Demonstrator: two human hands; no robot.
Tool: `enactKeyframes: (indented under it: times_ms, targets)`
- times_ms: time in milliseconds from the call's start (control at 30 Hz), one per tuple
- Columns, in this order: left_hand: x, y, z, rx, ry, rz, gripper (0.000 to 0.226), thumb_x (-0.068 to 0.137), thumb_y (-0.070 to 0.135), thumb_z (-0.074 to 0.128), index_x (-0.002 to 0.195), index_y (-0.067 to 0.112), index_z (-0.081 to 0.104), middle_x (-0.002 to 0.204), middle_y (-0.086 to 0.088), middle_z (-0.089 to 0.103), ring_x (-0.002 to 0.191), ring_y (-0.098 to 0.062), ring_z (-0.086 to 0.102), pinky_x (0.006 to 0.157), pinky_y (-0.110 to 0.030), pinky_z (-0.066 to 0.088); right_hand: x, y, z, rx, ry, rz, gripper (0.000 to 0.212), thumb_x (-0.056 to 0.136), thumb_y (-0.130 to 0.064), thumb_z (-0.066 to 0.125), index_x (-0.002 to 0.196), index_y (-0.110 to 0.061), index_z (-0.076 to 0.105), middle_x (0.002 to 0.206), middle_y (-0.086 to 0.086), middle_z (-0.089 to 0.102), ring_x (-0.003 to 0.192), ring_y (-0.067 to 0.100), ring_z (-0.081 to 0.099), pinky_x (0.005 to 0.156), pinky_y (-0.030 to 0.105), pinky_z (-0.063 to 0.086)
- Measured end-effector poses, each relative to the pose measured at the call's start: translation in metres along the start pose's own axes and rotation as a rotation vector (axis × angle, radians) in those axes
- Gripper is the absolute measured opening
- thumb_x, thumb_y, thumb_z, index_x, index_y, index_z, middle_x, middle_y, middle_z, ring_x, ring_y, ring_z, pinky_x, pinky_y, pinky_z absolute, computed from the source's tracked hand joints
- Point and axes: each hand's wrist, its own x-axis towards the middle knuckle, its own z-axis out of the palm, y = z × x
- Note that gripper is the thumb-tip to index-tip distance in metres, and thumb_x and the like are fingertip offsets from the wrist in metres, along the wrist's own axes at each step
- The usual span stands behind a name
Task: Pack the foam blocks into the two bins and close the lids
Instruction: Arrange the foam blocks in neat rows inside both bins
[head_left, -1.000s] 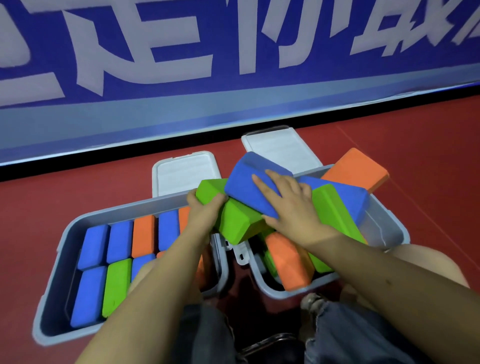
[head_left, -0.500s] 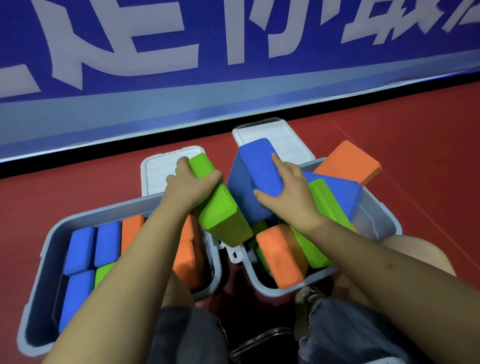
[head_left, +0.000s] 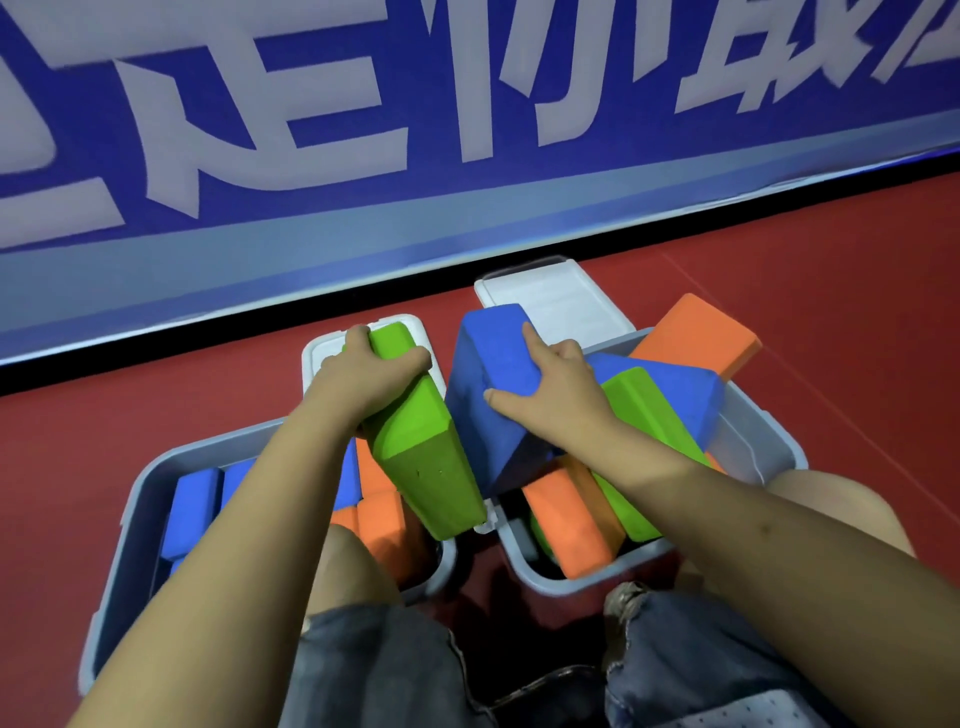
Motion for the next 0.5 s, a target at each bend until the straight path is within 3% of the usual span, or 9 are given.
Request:
enactKeyframes:
  times_ms: [167,300,433,500]
  targets:
    - [-0.010,-0.010,0.007,0.044,-0.003,-0.023,0.079,0.077,0.055,0.054,0.143,0.027,0.022,0.128,-0.018,0.049,0.096,-0.037,0.057,0.054,-0.029,0.049,-0.016,0.001,0.005,-0.107,-0.110,0.042,0.094,0.076,-0.053,0.063,0.151,-0.029,0.013,0.135,0.011,0.033,0.126,0.034,0.040,0.102,0.039,0.040]
    - [-0.016,-0.004,0.013,0.066,0.004,-0.003,0.079,0.074,0.057,0.055,0.141,0.028,0.025,0.127,-0.018,0.048,0.102,-0.039,0.057,0.069,-0.040,0.058,-0.020,-0.006,0.000,-0.199,-0.139,0.043,0.094,0.077,-0.051,0.063,0.152,-0.028,0.012,0.133,0.014,0.032,0.121,0.036,0.041,0.097,0.038,0.044]
    - [-0.018,0.009,0.011,-0.011,-0.056,-0.002,0.072,0.073,0.052,0.059,0.131,0.021,0.032,0.116,-0.014,0.052,0.093,-0.036,0.059,0.063,-0.045,0.060,-0.017,-0.018,-0.007,-0.291,-0.172,0.029,0.094,0.077,-0.049,0.063,0.152,-0.027,0.010,0.130,0.015,0.033,0.118,0.037,0.042,0.091,0.038,0.043]
    - [-0.017,0.011,0.008,-0.054,-0.072,-0.016,0.070,0.076,0.050,0.058,0.132,0.019,0.031,0.114,-0.013,0.053,0.094,-0.036,0.059,0.068,-0.049,0.059,-0.016,-0.024,-0.014,-0.327,-0.169,0.023,0.094,0.076,-0.049,0.063,0.151,-0.028,0.011,0.128,0.014,0.032,0.118,0.036,0.041,0.091,0.039,0.044]
